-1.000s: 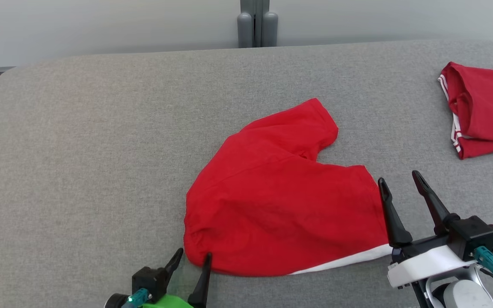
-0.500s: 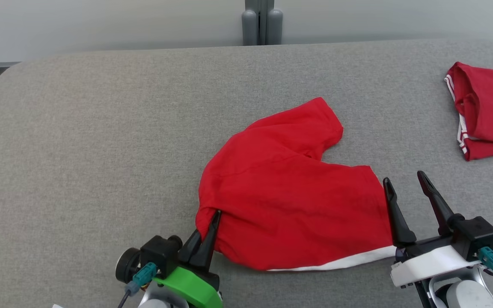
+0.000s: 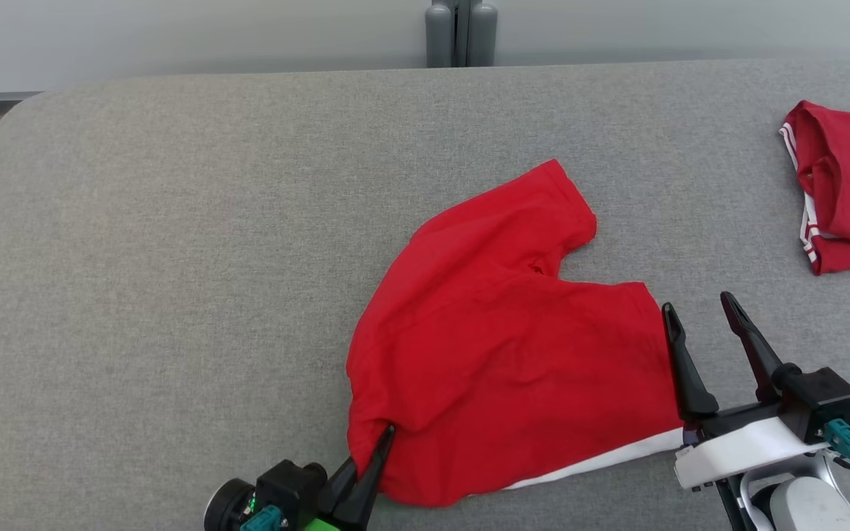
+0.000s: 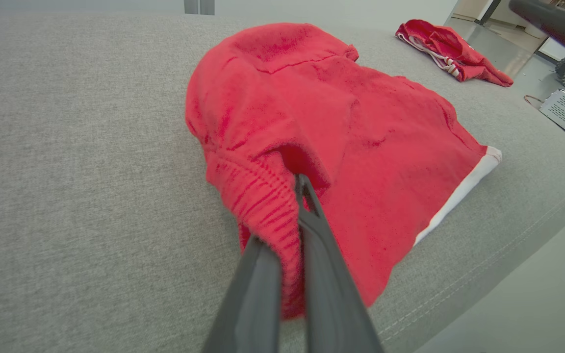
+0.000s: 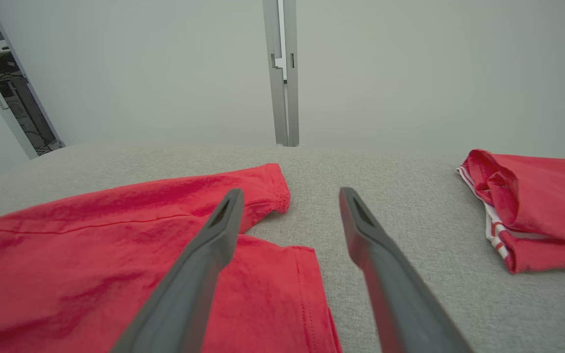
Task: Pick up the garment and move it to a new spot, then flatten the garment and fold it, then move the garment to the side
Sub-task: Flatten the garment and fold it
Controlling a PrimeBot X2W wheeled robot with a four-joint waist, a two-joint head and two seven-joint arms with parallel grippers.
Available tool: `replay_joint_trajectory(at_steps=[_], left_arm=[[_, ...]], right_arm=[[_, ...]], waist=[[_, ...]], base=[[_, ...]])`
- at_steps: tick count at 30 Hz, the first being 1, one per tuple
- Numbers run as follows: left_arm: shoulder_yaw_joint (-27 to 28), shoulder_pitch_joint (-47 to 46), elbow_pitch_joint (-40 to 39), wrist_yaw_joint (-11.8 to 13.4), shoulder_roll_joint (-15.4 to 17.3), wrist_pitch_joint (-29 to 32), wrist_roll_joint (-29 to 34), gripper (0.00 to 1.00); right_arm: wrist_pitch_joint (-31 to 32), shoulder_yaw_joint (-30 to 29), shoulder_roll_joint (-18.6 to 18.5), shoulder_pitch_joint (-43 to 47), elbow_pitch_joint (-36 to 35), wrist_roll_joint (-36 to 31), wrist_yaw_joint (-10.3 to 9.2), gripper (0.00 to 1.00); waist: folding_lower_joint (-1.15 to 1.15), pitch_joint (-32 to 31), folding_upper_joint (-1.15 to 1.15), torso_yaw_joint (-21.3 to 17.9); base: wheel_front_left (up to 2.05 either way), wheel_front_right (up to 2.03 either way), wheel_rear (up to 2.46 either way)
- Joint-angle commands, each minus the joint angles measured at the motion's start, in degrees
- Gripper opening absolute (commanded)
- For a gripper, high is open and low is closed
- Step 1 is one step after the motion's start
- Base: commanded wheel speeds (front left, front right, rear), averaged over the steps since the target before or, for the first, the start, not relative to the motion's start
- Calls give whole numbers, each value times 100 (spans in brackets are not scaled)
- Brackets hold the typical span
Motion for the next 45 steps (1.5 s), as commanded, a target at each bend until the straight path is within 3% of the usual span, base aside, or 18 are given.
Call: replay_joint_trajectory(at_steps=[1, 11, 18, 23, 28, 29, 30, 31, 45], left_arm=[[28, -155, 14, -2, -19, -43, -24, 0], [164, -1297, 715, -7, -86, -268, -36, 0], [73, -2156, 1643, -14, -190, -348, -215, 0], [-23, -2568, 2338, -15, -210, -385, -262, 0], [160, -2666, 2472, -15, -275, -382, -202, 0], [211, -2626, 2462, -15, -277, -382, -177, 9], [236, -2582, 2457, -15, -275, -382, -144, 41], [273, -2522, 2436, -15, -281, -382, -119, 100], [633, -1277, 1606, -16, -365, -378, -25, 100]], right_arm=[[-19, -4, -27, -51, 18, 30, -12, 100], [-23, -16, -138, -205, 70, -22, -12, 100], [-24, -10, -150, -338, 157, -13, -12, 100], [-25, 24, -110, -428, 228, -10, -12, 100], [-25, -9, -51, -451, 276, -35, -12, 100], [-25, -27, -42, -442, 288, -38, -12, 100], [-25, -43, -35, -431, 294, -38, -12, 100], [-25, -46, -31, -418, 298, -32, -12, 100], [-26, -90, 59, -220, 345, 40, -12, 100]], waist=[[0, 21, 0, -45], [0, 273, 0, -424], [0, 518, 0, -663], [0, 586, 0, -756], [0, 548, 0, -739], [0, 524, 0, -717], [0, 498, 0, -692], [0, 468, 0, -665], [0, 85, 0, -163]], base=[[0, 0, 0], [0, 0, 0], [0, 0, 0], [0, 0, 0], [0, 0, 0], [0, 0, 0], [0, 0, 0], [0, 0, 0], [0, 0, 0]])
